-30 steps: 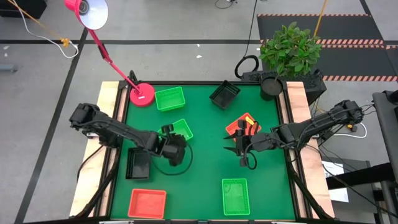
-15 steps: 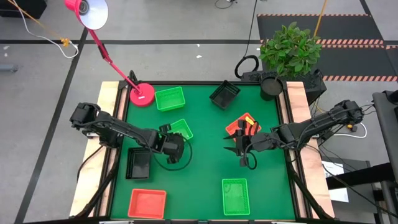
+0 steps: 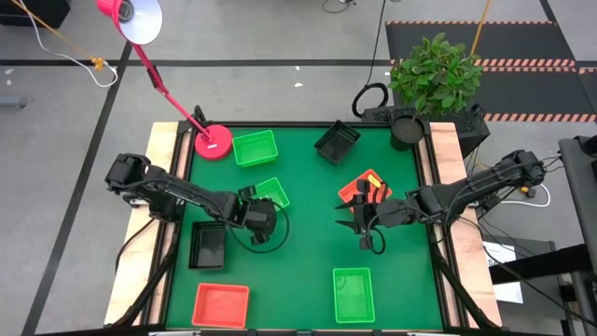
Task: Stack baskets by color
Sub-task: Stack the middle green bin on the bottom green bin
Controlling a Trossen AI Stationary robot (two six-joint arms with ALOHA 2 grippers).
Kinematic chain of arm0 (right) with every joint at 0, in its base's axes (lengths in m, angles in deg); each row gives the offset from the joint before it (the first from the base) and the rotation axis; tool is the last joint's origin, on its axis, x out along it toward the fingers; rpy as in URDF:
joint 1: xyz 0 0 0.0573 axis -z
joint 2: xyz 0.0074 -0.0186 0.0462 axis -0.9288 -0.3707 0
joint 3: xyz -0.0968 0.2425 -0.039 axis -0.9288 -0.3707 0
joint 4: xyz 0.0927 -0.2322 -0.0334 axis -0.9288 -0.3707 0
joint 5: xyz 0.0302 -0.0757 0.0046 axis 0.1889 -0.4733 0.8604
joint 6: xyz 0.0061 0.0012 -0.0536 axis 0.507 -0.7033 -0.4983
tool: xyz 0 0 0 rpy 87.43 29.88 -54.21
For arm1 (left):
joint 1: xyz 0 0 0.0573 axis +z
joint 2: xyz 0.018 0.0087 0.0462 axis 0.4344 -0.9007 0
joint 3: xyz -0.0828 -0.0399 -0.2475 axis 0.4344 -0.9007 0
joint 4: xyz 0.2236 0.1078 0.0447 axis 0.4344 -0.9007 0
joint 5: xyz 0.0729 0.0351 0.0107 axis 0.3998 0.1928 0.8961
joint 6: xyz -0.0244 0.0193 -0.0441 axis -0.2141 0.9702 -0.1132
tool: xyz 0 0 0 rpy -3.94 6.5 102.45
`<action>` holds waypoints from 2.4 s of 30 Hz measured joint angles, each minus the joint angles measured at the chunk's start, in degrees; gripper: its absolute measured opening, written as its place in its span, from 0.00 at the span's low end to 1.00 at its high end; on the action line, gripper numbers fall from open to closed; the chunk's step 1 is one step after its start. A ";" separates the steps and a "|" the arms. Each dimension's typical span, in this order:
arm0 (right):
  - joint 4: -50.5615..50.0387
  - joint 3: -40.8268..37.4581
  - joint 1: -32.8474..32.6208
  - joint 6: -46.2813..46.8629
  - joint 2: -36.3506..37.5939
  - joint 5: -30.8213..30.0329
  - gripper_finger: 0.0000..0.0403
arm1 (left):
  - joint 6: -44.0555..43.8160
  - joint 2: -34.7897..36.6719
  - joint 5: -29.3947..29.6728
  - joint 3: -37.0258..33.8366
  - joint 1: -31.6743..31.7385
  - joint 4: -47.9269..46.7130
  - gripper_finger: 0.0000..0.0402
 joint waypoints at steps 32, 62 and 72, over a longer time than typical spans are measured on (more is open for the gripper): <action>0.20 0.00 0.00 -0.42 0.00 0.01 0.40 | 2.20 -0.55 -0.30 -1.28 1.46 0.00 0.32; 8.75 1.50 0.11 4.53 -3.87 -1.31 0.40 | 36.68 -0.31 0.33 5.86 -10.96 1.70 0.03; 2.81 15.04 0.67 4.06 -20.27 -1.13 0.40 | 47.73 -0.31 0.20 5.86 -12.07 12.16 0.03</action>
